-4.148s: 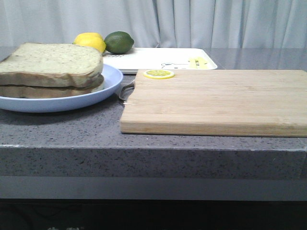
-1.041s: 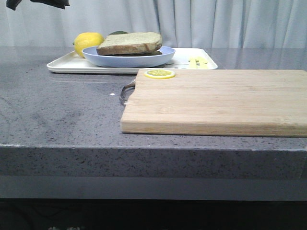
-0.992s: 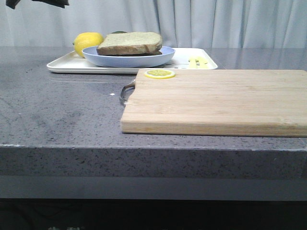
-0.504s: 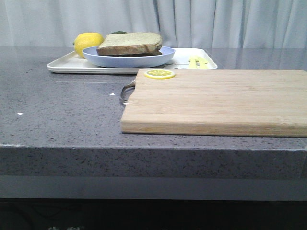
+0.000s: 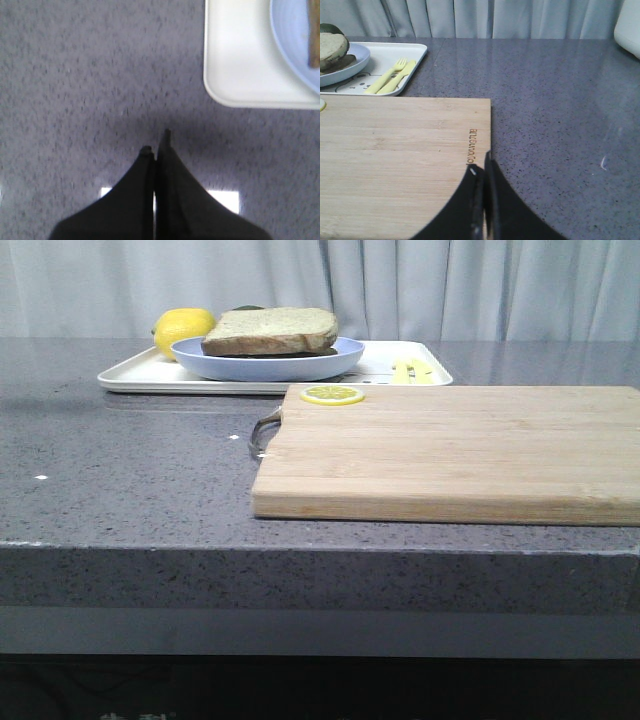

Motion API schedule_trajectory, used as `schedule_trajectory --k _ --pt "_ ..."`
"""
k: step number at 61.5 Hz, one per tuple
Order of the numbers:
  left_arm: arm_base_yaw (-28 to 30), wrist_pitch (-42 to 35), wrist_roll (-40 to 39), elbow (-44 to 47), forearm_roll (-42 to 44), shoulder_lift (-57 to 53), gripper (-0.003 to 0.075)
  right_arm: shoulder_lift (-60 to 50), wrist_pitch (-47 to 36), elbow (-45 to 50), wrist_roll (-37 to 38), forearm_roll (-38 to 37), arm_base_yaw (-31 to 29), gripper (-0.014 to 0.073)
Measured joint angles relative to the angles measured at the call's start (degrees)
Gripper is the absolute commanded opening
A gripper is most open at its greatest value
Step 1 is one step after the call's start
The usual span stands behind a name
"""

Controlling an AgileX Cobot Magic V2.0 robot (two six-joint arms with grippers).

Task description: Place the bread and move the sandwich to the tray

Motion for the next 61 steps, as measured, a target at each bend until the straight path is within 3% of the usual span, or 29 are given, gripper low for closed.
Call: schedule_trajectory --k 10,34,61 --pt "0.00 -7.29 -0.76 14.89 0.00 -9.90 -0.0019 0.00 0.00 0.00 0.00 0.00 0.00 -0.0061" --pt "0.00 -33.26 -1.58 46.59 -2.33 -37.88 -0.0019 0.00 0.00 0.13 0.00 0.00 0.00 -0.0061" --pt "0.00 -43.72 -1.58 73.95 -2.46 -71.74 -0.0019 0.00 0.00 0.13 0.00 0.00 0.00 -0.0061"
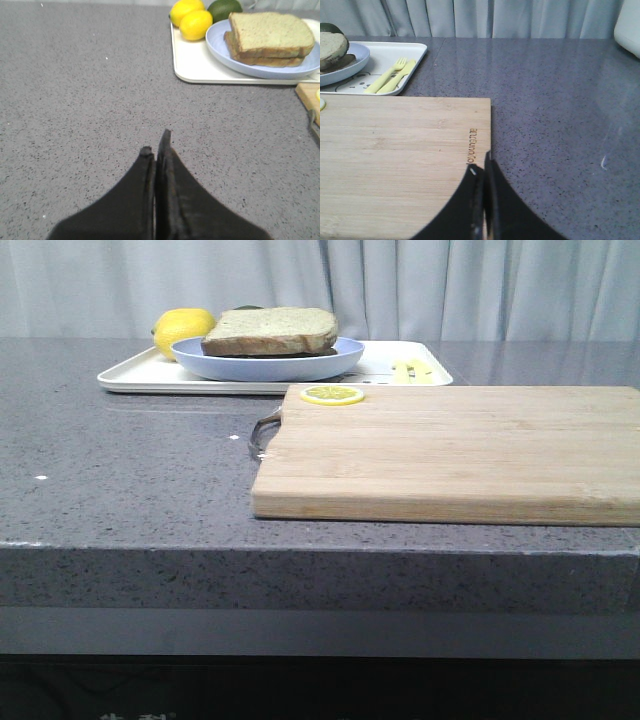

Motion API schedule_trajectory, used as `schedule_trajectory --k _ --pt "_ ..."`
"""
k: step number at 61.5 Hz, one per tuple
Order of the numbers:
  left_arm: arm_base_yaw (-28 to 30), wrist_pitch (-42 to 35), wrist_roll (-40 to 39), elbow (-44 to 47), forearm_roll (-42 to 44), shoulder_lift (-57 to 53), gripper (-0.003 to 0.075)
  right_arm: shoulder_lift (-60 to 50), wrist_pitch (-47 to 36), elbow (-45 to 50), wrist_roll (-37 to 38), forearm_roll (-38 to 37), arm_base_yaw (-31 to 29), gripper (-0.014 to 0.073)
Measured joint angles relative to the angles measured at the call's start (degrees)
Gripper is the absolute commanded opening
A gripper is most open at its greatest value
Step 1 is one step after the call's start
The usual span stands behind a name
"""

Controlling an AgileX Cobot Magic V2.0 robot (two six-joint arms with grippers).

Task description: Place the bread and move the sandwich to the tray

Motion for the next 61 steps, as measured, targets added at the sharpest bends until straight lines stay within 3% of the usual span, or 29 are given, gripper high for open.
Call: schedule_trajectory --k 15,50,61 --pt "0.00 -0.25 0.00 3.18 0.00 -12.25 -0.0019 0.00 0.00 0.00 0.00 0.00 0.00 -0.0061" --pt "0.00 -0.25 0.00 3.33 0.00 -13.36 -0.0019 0.00 0.00 0.00 0.00 0.00 0.00 -0.0061" --pt "1.52 -3.26 0.00 7.47 -1.20 -17.98 -0.0019 0.00 0.00 0.00 0.00 0.00 0.00 -0.0061"
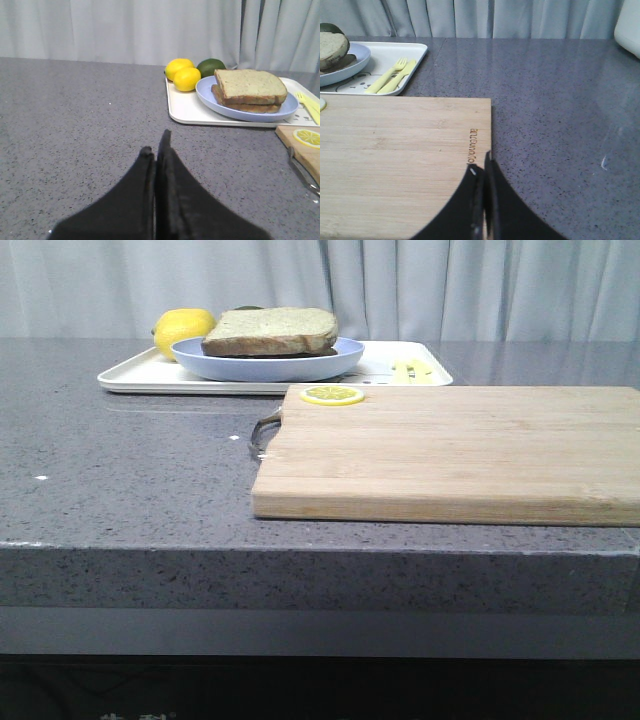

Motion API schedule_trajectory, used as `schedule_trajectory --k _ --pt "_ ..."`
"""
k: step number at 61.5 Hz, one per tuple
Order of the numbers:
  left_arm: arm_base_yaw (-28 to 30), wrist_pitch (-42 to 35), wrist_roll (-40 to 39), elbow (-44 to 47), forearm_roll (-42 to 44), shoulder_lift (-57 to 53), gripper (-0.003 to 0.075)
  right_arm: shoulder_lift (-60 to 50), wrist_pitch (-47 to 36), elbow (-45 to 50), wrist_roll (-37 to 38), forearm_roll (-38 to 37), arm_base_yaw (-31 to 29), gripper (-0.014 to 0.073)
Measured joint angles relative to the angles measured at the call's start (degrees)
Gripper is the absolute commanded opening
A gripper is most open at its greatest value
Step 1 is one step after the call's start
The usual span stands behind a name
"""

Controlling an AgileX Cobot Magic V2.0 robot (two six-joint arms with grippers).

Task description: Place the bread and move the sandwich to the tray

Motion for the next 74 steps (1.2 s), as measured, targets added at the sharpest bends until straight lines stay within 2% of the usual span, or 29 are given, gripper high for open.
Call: schedule_trajectory --k 13,32,40,74 --pt "4.45 -4.04 0.00 11.87 -2.86 -9.66 -0.0019 0.00 0.00 0.00 0.00 0.00 0.00 -0.0061" --pt "6.55 -10.61 0.00 24.15 -4.02 -10.04 -0.0019 0.00 -0.09 0.00 0.00 0.00 0.00 -0.0061" --pt "6.55 -12.84 0.00 24.42 -4.15 -10.04 -0.0019 0.00 -0.09 0.00 0.00 0.00 0.00 -0.0061" --pt "6.55 -12.96 0.00 24.42 -4.24 -10.04 -0.0019 0.00 -0.09 0.00 0.00 0.00 0.00 -0.0061"
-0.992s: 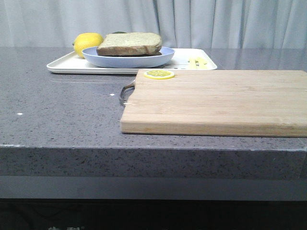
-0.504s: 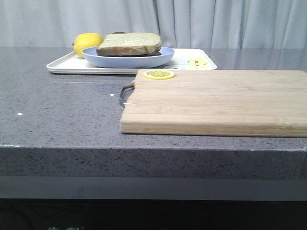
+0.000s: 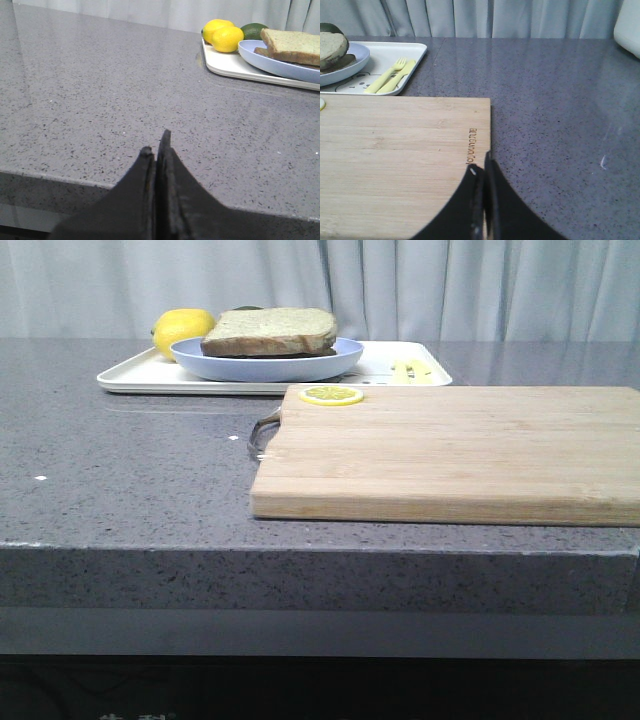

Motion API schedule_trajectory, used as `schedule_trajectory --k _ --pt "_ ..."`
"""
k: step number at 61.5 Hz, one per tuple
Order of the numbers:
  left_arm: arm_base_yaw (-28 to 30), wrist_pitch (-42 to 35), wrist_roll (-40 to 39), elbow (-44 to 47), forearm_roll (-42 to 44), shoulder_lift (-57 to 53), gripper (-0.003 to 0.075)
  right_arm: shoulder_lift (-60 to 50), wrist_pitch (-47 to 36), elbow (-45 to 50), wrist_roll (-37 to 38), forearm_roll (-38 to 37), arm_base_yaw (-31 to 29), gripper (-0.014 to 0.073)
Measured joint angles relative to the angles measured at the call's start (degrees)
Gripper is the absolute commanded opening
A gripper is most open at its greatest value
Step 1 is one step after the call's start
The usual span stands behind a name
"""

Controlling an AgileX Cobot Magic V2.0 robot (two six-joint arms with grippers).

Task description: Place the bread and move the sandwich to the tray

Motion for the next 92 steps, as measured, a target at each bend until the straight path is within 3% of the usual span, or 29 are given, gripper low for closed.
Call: schedule_trajectory --k 29,39,53,92 --pt "0.00 0.00 0.00 0.00 0.00 0.00 -0.0019 0.00 -1.65 1.35 -0.24 0.00 0.11 -0.0061" --pt "0.00 0.00 0.00 0.00 0.00 0.00 -0.0019 -3.81 -8.14 8.51 -5.68 3.43 2.61 -0.0061" --pt "0.00 0.00 0.00 0.00 0.00 0.00 -0.0019 -14.04 -8.66 18.15 -9.08 8.64 4.32 -0.0061" --pt "0.00 -0.12 0.00 0.00 0.00 0.00 -0.0019 -14.71 -6.31 18.46 -9.35 10.51 4.32 -0.0061"
